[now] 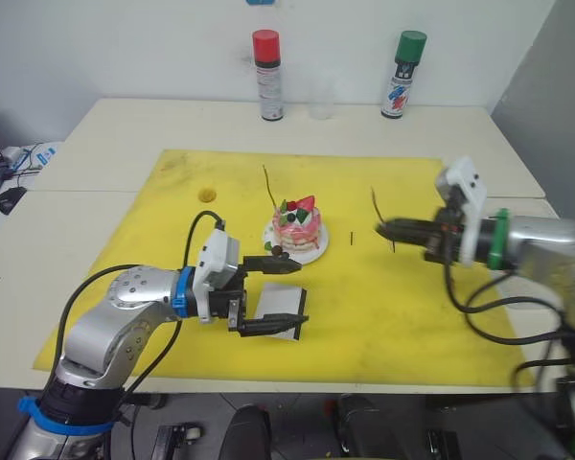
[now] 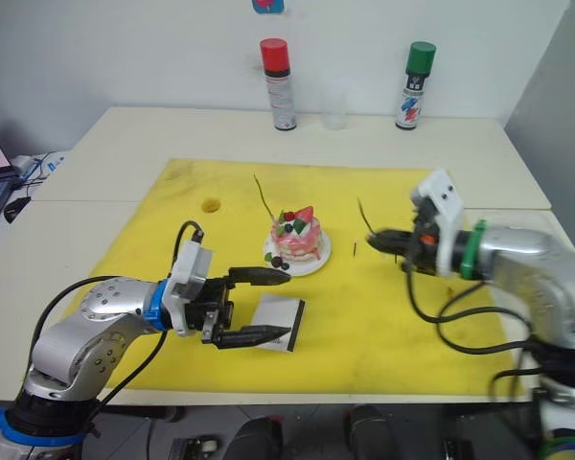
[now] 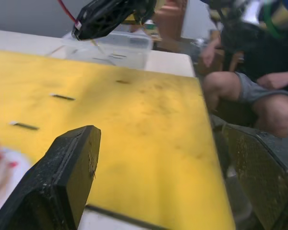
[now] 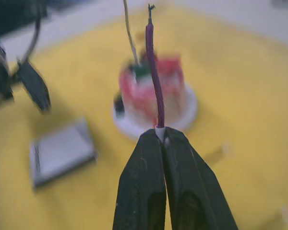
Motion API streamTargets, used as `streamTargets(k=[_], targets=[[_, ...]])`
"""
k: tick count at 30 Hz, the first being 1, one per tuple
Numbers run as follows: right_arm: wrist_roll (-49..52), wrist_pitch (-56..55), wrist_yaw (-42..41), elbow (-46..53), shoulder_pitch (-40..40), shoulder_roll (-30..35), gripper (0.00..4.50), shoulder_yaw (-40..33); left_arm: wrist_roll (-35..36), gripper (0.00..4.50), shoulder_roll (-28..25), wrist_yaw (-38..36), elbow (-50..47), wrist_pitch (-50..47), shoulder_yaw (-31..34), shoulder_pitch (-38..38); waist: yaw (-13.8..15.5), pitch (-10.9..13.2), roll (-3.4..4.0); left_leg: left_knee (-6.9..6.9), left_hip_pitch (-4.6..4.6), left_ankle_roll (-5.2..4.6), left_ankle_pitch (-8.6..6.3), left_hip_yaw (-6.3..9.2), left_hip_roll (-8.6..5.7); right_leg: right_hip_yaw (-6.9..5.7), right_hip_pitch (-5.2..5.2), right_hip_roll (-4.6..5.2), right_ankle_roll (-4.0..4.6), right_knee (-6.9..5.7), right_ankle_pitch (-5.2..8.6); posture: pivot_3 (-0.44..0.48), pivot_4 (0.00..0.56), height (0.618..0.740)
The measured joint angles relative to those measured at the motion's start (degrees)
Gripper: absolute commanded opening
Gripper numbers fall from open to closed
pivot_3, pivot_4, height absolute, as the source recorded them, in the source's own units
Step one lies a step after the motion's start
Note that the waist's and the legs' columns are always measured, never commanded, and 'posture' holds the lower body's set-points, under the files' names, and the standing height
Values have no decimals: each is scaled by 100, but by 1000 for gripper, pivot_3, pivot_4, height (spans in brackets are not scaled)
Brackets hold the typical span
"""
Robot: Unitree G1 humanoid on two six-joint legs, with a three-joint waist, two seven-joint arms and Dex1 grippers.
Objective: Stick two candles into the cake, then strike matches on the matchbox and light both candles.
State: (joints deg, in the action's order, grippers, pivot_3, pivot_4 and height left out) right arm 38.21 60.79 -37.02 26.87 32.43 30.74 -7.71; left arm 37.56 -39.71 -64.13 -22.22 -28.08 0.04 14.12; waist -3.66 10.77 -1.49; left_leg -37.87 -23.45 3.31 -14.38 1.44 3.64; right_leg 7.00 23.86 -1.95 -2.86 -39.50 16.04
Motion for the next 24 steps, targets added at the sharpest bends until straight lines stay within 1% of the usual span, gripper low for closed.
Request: streamTargets(k=[2, 3, 5, 6, 8, 12, 15, 18, 24], targets=[[-260, -673, 329, 1, -38, -604, 42, 179, -44, 4500, -26, 113, 60, 17, 121, -6, 41, -1, 2, -8, -47, 2, 1, 4, 0, -6, 40, 1, 5, -6, -4, 0, 150, 704], [-397, -930, 409, -26, -65, -769, 42, 316, -74, 4500, -27, 152, 119, 23, 169, -7, 55, -1, 2, -10, -49, 2, 1, 4, -1, -6, 40, 4, 21, -7, -13, 0, 150, 704], [-906, -1880, 516, -265, -213, -1192, 42, 710, -149, 4500, -29, 279, 284, 102, 292, -4, 63, -3, 0, -9, -45, 2, 1, 4, -1, -11, 36, 7, 28, -5, -17, 0, 150, 704], [-1158, -2372, 576, -496, -303, -1447, 42, 947, -185, 4500, -25, 363, 363, 130, 350, 5, 57, -3, 0, -8, -45, 2, 1, 2, -1, -10, 38, 7, 29, -6, -17, 0, 150, 704], [-1514, -3014, 621, -905, -414, -1701, 42, 1237, -214, 4500, -4, 468, 453, 150, 406, 24, 61, -1, 2, -10, -45, 2, 1, 2, -2, -10, 38, 7, 29, -8, -17, 0, 150, 704], [-1994, -4078, 709, -1700, -388, -2043, 42, 1356, -127, 4500, 86, 647, 487, 23, 444, 224, 65, -1, 2, -18, -40, 3, 2, 3, -2, -11, 35, 7, 28, -20, -17, 0, 150, 704], [-2204, -4648, 764, -2180, -388, -2175, 42, 1347, -84, 4500, 86, 724, 480, -42, 456, 284, 47, -1, 2, -18, -33, 2, 2, 3, -2, -10, 37, 5, 30, -40, -16, 0, 150, 704], [-2330, -4932, 781, -2468, -388, -2218, 42, 1344, -58, 4500, 86, 738, 482, -96, 456, 329, 41, -1, 2, -18, -32, 2, 3, 7, -1, -12, 39, 1, 34, -46, -14, 0, 150, 704], [-2361, -5142, 781, -2725, -283, -2409, 42, 1355, -57, 4500, 103, 810, 484, -168, 455, 495, 39, -1, 2, -18, -31, 3, 3, 6, -1, -10, 38, 1, 38, -47, -16, 0, 150, 704]])
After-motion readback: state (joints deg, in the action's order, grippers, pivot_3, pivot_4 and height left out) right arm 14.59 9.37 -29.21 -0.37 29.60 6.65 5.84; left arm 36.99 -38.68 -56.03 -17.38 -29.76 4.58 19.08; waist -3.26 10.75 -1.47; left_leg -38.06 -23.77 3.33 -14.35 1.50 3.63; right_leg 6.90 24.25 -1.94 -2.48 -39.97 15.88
